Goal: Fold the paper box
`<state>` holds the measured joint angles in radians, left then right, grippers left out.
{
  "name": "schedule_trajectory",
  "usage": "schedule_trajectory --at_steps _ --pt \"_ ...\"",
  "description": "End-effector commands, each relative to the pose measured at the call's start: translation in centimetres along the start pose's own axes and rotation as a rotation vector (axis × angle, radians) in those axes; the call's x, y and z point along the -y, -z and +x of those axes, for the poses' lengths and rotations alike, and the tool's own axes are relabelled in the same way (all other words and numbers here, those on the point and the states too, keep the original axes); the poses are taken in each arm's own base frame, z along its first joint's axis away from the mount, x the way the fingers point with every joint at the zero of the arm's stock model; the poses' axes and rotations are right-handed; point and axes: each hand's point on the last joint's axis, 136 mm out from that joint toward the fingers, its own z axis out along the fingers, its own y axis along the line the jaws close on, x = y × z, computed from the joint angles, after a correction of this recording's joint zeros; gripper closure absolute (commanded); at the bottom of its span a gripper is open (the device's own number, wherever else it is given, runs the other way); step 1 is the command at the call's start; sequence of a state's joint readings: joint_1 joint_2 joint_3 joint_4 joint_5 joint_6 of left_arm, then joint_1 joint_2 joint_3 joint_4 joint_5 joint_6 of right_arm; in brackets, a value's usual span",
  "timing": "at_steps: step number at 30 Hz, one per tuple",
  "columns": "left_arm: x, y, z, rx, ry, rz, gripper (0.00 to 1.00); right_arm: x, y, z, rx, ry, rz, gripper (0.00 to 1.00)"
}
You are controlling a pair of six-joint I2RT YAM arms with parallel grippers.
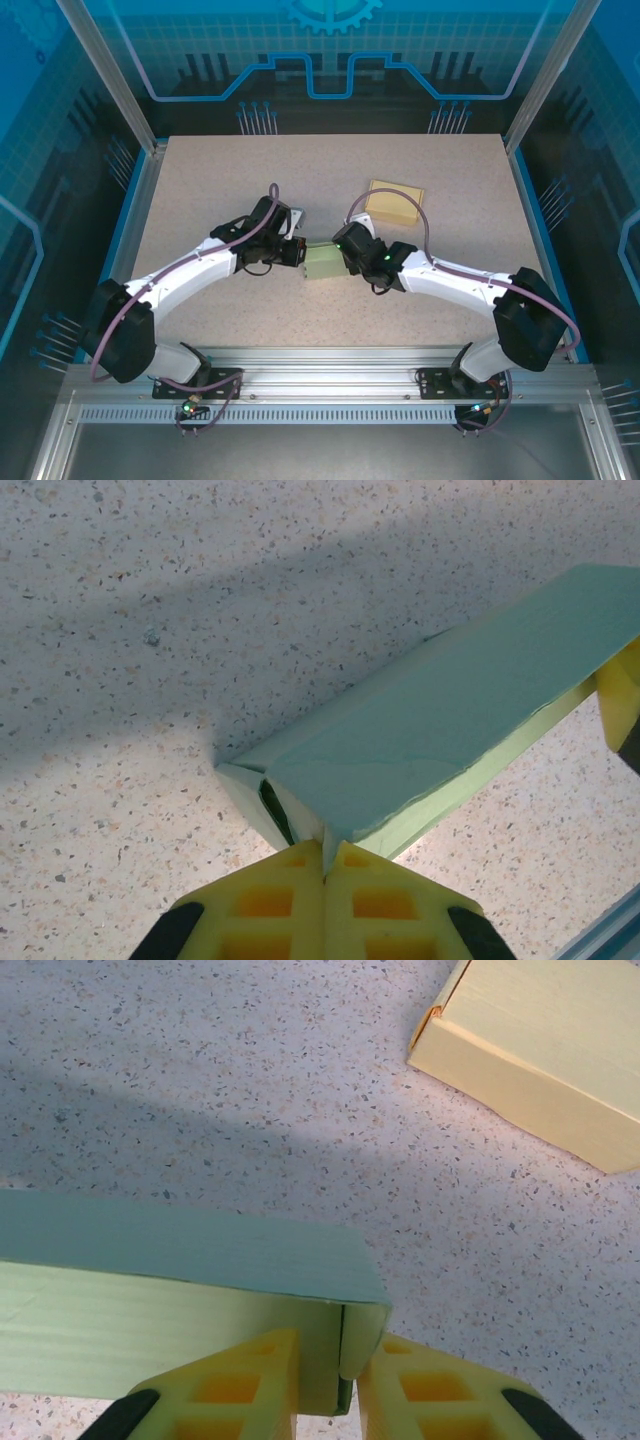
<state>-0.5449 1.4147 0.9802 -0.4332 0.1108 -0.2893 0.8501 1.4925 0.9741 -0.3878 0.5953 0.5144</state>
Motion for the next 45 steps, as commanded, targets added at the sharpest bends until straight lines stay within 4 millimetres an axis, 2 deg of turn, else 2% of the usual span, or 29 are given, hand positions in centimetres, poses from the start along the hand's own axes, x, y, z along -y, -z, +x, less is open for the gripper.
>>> schedule_trajectory --at_steps 1,11,17,18,21,26,30,34,36,38,42,45 --pt "-0.1 0.2 0.4 0.005 -0.018 0.000 0.97 -1.2 -0.2 1.2 -0.050 0.055 -0.021 0.78" --pt "0.3 -1.0 1.2 0.000 0.024 0.057 0.95 -1.2 -0.5 1.5 -0.056 0.048 -0.019 0.80" --pt "0.5 -0.9 1.7 -0.011 0.015 0.067 0.85 -1.2 -0.6 1.6 -0.059 0.044 -0.018 0.82" --pt "0.5 -0.5 1.5 0.003 0.006 0.063 0.81 -1.2 -0.5 1.6 -0.058 0.043 -0.018 0.82" --pt "0.5 1.3 0.3 0.060 -0.026 0.040 0.60 -1.2 -0.6 1.6 -0.059 0.044 -0.017 0.82" --pt "0.7 4.8 -2.0 0.169 -0.112 -0.010 0.40 -1.3 -0.6 1.6 -0.061 0.043 -0.018 0.82" --pt "1.4 6.4 -3.4 0.285 -0.322 -0.007 0.35 -1.4 -0.6 1.6 -0.061 0.043 -0.022 0.82" --pt "3.9 6.2 -2.5 0.466 -0.775 0.102 0.29 -1.4 -0.7 1.7 -0.064 0.044 -0.021 0.82" --pt "3.8 6.0 -2.9 0.584 -0.879 0.069 0.18 -1.4 -0.7 1.7 -0.065 0.043 -0.025 0.82" --pt "3.8 5.5 -3.3 0.667 -0.965 0.038 0.02 -1.6 -0.7 1.7 -0.067 0.043 -0.030 0.82" --pt "4.1 3.1 -1.6 0.588 -1.095 0.094 0.01 -1.7 -0.6 1.5 -0.064 0.037 -0.036 0.82" --pt "4.5 2.3 -1.0 0.575 -1.119 0.137 0.01 -1.6 -0.5 1.4 -0.059 0.032 -0.036 0.82"
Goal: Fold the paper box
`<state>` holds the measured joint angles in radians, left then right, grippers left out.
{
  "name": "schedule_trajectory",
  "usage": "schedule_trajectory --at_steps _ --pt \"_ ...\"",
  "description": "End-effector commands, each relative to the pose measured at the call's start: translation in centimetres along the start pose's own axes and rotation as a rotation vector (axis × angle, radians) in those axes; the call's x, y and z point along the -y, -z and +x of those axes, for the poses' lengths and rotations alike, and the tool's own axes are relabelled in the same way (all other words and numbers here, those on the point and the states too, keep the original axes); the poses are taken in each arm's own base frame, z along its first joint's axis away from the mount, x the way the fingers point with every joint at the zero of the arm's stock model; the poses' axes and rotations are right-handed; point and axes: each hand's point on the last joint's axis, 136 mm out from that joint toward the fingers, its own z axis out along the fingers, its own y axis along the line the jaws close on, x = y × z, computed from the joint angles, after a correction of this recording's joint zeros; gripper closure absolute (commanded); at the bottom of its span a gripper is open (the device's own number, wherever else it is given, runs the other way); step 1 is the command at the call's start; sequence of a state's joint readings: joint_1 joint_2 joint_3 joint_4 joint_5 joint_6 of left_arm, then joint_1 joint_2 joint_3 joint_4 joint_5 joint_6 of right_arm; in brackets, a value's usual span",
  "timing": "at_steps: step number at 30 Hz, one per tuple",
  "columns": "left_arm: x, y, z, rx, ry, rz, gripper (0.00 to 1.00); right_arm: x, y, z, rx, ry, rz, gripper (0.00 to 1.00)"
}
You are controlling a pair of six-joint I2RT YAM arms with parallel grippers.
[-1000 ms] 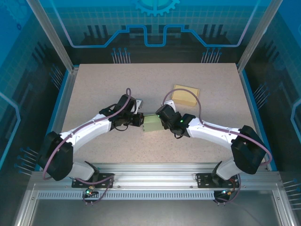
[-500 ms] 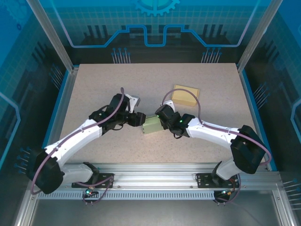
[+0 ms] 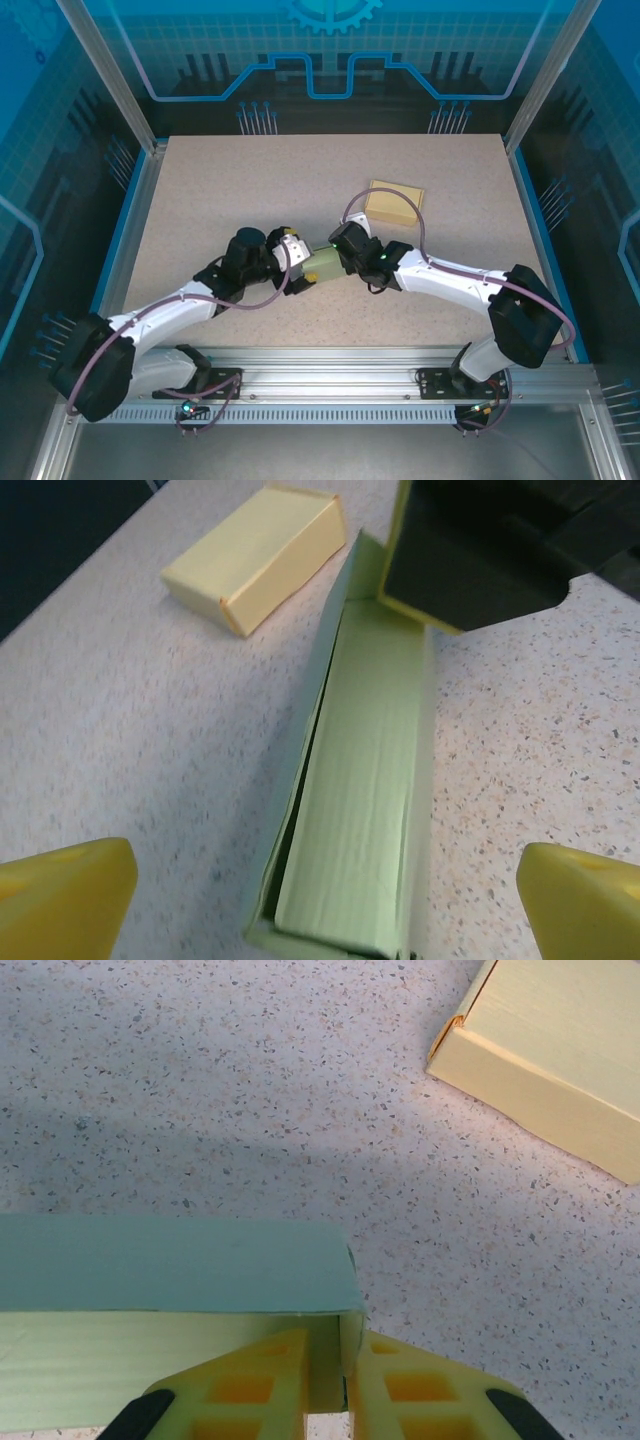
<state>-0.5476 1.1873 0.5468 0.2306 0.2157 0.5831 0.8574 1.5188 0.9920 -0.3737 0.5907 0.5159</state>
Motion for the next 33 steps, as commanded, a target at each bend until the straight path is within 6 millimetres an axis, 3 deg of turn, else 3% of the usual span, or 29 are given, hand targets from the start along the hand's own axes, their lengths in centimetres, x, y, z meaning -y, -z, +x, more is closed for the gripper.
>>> schedule_trajectory --at_steps 1,10,13,18,20,23,25,26,31,33 --pt "0.3 -0.4 -2.3 0.111 -0.149 0.036 0.01 -0.8 -0.1 1.8 -0.062 0.030 -0.026 0.82" --pt "1.1 -1.5 -1.0 0.049 -0.178 0.083 0.01 -0.8 -0.3 1.9 -0.067 0.027 -0.022 0.82" --pt "1.5 -1.8 -0.6 0.041 -0.178 0.099 0.06 -0.8 -0.3 1.9 -0.067 0.024 -0.022 0.82" --pt "1.5 -2.6 0.0 0.023 -0.195 0.081 0.27 -0.9 -0.2 1.7 -0.066 0.024 -0.025 0.82" --pt "1.6 -2.9 0.1 0.013 -0.216 0.072 0.30 -0.9 -0.2 1.7 -0.065 0.023 -0.027 0.82" --pt "1.5 -3.1 0.3 0.002 -0.234 0.051 0.49 -1.0 -0.2 1.7 -0.066 0.019 -0.031 0.82" --pt "1.5 -3.2 0.5 0.000 -0.242 0.043 0.54 -1.0 -0.1 1.7 -0.067 0.015 -0.036 0.82" --pt "1.5 -3.3 0.6 -0.004 -0.244 0.039 0.61 -1.1 -0.1 1.7 -0.068 0.014 -0.039 0.82" --pt "1.8 -3.5 1.8 -0.044 -0.255 0.039 0.65 -1.0 0.4 1.5 -0.066 -0.010 -0.055 0.81" --pt "2.1 -3.7 2.2 -0.059 -0.265 0.039 0.73 -0.9 0.9 1.2 -0.060 -0.028 -0.063 0.80"
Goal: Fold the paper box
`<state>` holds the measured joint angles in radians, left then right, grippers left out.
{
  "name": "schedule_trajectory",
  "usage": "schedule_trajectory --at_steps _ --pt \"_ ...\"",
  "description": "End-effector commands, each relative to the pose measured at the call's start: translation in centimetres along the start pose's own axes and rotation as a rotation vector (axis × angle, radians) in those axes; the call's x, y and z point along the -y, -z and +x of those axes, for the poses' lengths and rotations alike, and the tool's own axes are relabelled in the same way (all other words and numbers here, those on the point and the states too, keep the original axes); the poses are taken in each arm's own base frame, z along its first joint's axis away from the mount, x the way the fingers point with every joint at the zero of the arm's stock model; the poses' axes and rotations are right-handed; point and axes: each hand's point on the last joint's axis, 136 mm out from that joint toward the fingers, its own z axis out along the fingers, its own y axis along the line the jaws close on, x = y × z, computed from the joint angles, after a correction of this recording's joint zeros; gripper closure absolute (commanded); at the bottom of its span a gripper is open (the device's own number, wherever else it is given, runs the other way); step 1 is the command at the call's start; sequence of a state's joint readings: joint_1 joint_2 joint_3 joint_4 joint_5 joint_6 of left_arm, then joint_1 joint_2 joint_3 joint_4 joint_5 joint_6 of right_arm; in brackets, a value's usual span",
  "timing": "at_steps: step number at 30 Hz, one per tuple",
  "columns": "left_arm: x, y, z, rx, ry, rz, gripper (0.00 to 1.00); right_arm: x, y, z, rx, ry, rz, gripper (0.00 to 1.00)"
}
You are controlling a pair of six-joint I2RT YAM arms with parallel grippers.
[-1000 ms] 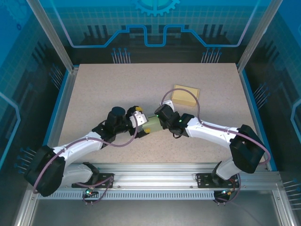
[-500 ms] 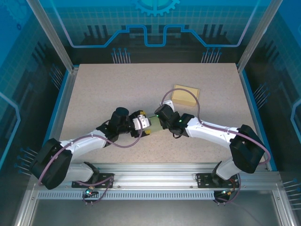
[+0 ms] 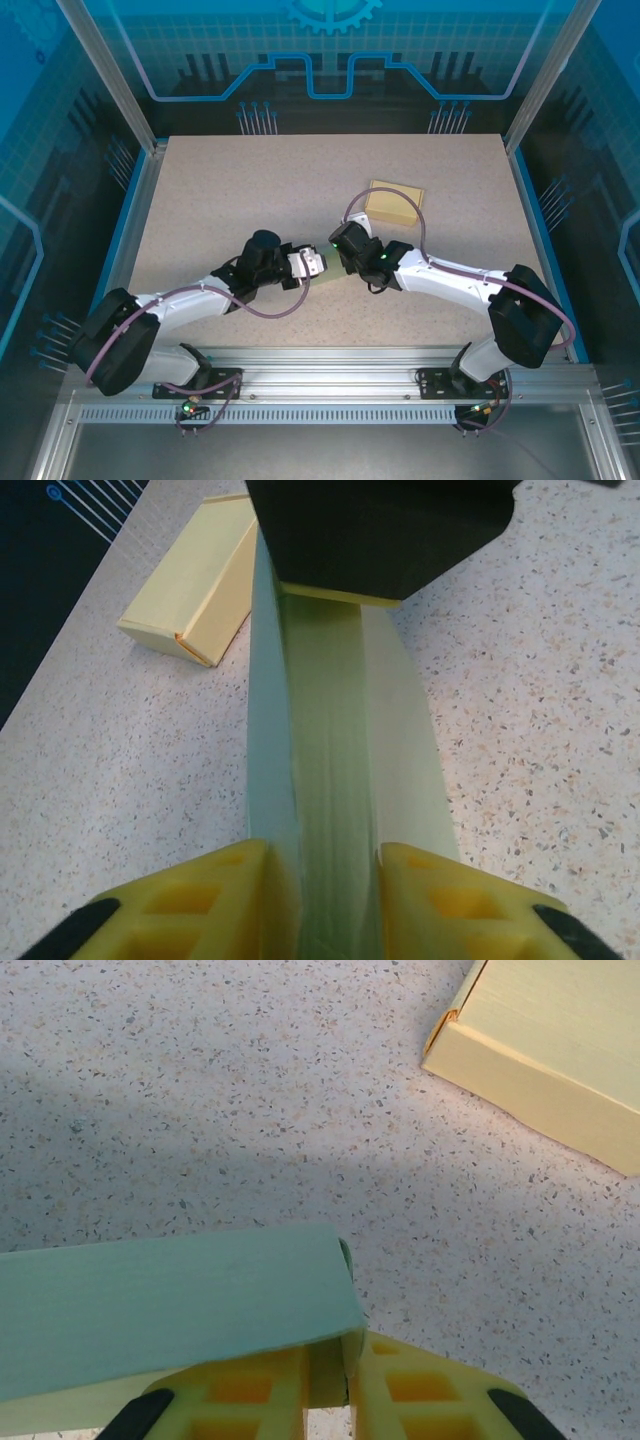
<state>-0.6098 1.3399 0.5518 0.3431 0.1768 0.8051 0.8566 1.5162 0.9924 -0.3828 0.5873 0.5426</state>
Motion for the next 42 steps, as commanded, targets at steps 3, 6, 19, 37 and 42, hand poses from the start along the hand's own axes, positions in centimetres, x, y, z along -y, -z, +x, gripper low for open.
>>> schedule_trajectory --at_steps 3,6,19,37,42 --pt "1.0 -0.9 1.5 -0.057 -0.032 0.009 0.74 -0.7 1.6 0.7 -0.040 -0.031 -0.087 0.75" --pt "1.3 -1.1 1.8 -0.072 -0.034 0.016 0.74 -0.6 2.4 0.3 -0.025 -0.061 -0.121 0.69" --pt "1.7 -1.4 2.0 -0.092 -0.037 0.037 0.74 2.5 6.1 -2.9 0.038 -0.252 -0.234 0.45" --pt "-0.3 0.1 -0.6 -0.008 0.018 -0.043 0.11 3.2 2.4 -3.2 -0.082 -0.286 -0.358 0.44" --pt "-1.2 1.4 -2.1 0.049 0.089 -0.077 0.08 4.3 3.2 -2.9 -0.055 -0.265 -0.331 0.44"
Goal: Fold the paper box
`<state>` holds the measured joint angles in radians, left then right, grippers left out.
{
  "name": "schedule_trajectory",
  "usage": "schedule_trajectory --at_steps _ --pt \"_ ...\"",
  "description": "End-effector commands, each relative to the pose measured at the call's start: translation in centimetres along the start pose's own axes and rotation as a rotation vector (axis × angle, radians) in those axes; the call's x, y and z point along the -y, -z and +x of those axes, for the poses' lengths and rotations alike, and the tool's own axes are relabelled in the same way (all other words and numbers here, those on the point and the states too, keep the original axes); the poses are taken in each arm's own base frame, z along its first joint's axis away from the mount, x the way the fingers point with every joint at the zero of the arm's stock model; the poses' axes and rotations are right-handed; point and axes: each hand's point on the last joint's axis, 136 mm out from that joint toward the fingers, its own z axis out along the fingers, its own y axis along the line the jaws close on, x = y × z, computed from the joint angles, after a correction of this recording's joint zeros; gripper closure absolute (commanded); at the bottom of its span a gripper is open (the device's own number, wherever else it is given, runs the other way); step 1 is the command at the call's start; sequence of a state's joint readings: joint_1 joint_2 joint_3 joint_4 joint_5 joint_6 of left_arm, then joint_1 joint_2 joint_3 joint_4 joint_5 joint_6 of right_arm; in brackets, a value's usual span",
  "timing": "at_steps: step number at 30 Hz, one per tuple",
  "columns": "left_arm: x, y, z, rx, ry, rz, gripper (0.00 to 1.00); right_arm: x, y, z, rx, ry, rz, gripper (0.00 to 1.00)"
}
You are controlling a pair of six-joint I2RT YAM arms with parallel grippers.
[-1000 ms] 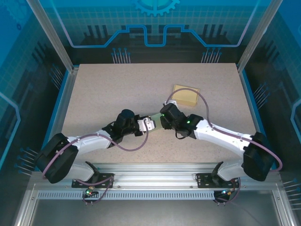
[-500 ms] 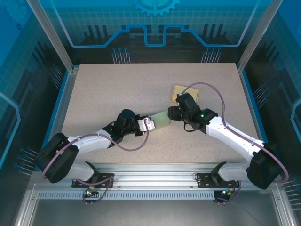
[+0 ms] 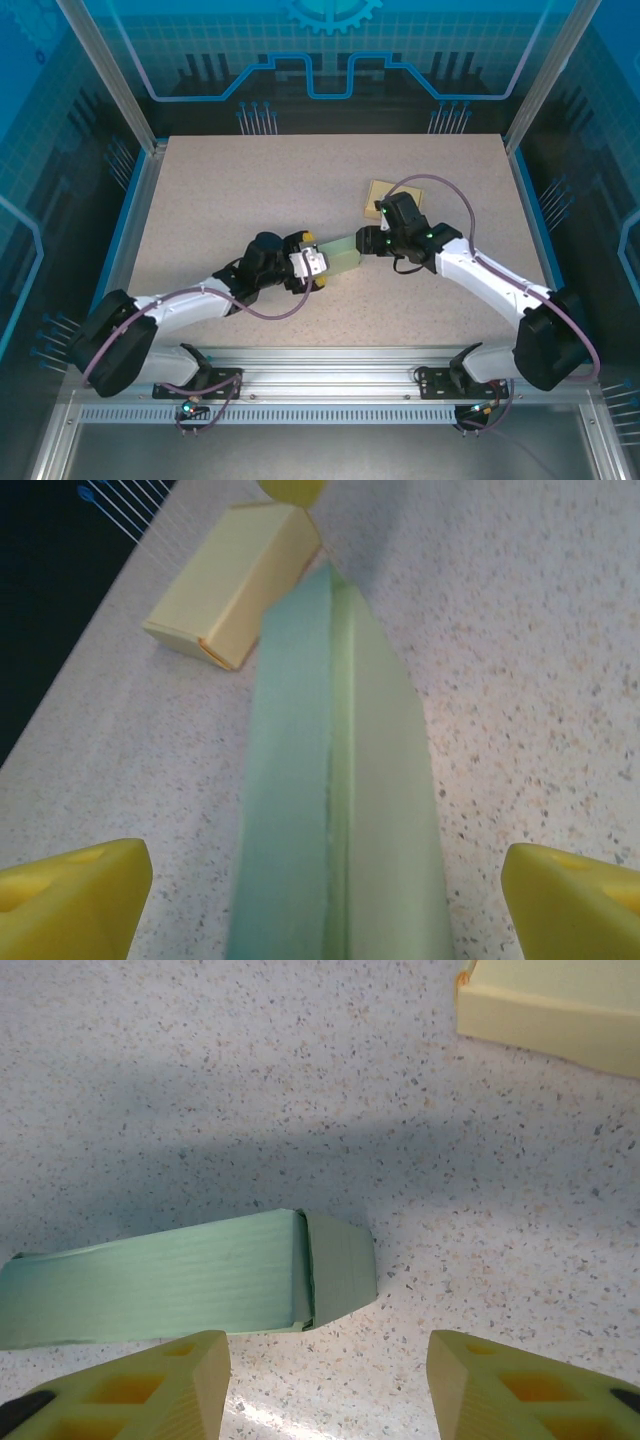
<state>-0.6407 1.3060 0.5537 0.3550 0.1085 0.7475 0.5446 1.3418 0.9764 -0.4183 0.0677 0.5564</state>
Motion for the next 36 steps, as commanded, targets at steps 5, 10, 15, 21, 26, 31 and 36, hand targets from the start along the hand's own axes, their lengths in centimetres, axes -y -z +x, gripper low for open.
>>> schedule_trajectory --at_steps 5,10,15,21,26,31,36 --pt "-2.3 1.5 -1.1 0.025 0.162 -0.100 0.07 0.7 1.7 -0.9 0.046 0.000 -0.009 0.43" --pt "-7.6 2.9 -0.8 -0.037 0.547 -0.340 0.04 0.3 0.5 -1.1 0.013 -0.003 -0.020 0.42" --pt "-8.9 4.6 1.1 -0.009 1.072 -0.421 0.02 -0.7 -1.0 -1.5 -0.020 -0.010 -0.060 0.43" --pt "-6.8 3.6 2.5 -0.058 1.234 -0.345 0.10 -1.2 -2.7 -1.5 -0.060 -0.015 -0.083 0.45" --pt "-5.5 2.6 3.4 -0.123 1.282 -0.295 0.20 -1.3 -4.3 -1.1 -0.093 -0.027 -0.098 0.50" --pt "-3.4 1.9 4.8 -0.188 1.343 -0.241 0.30 -0.6 -5.3 0.0 -0.123 -0.039 -0.084 0.58" --pt "-1.7 1.4 6.4 -0.224 1.387 -0.219 0.43 0.1 -5.8 1.0 -0.141 -0.060 -0.076 0.66"
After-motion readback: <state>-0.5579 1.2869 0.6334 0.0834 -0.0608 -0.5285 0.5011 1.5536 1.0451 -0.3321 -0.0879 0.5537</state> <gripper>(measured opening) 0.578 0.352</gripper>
